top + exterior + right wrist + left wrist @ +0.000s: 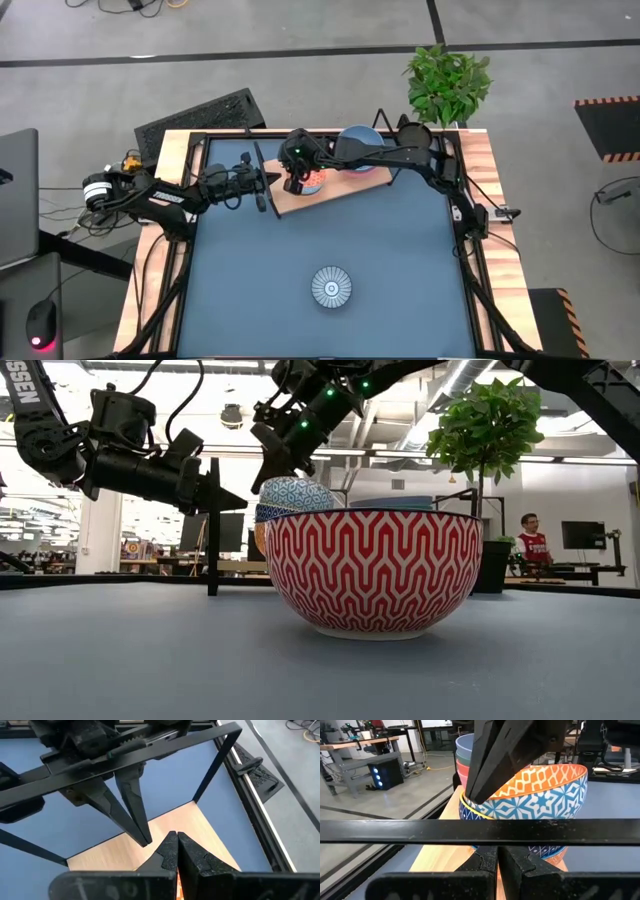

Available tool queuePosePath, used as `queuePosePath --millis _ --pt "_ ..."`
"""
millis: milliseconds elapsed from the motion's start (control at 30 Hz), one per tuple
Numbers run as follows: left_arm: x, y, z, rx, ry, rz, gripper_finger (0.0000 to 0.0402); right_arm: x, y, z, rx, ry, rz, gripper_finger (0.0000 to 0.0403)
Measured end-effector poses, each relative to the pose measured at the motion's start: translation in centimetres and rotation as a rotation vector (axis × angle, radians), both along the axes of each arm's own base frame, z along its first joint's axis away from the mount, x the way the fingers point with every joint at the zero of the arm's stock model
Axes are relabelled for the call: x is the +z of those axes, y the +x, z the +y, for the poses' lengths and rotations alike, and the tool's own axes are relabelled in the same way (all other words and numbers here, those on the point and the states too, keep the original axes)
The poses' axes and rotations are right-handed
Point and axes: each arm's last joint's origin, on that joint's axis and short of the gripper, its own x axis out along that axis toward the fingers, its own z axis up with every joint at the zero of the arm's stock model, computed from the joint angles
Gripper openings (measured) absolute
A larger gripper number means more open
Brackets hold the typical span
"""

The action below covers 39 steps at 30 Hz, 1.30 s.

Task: Place and stack bowls onto a shelf
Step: Adjust the stacked colored bowls

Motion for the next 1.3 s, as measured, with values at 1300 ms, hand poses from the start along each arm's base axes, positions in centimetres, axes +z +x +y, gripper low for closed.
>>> queuePosePath --millis 1300 --pt "-0.1 0.0 0.0 0.006 -0.029 0.003 0.0000 -1.2 -0.4 -0.6 0.040 0.017 0.055 0.0022"
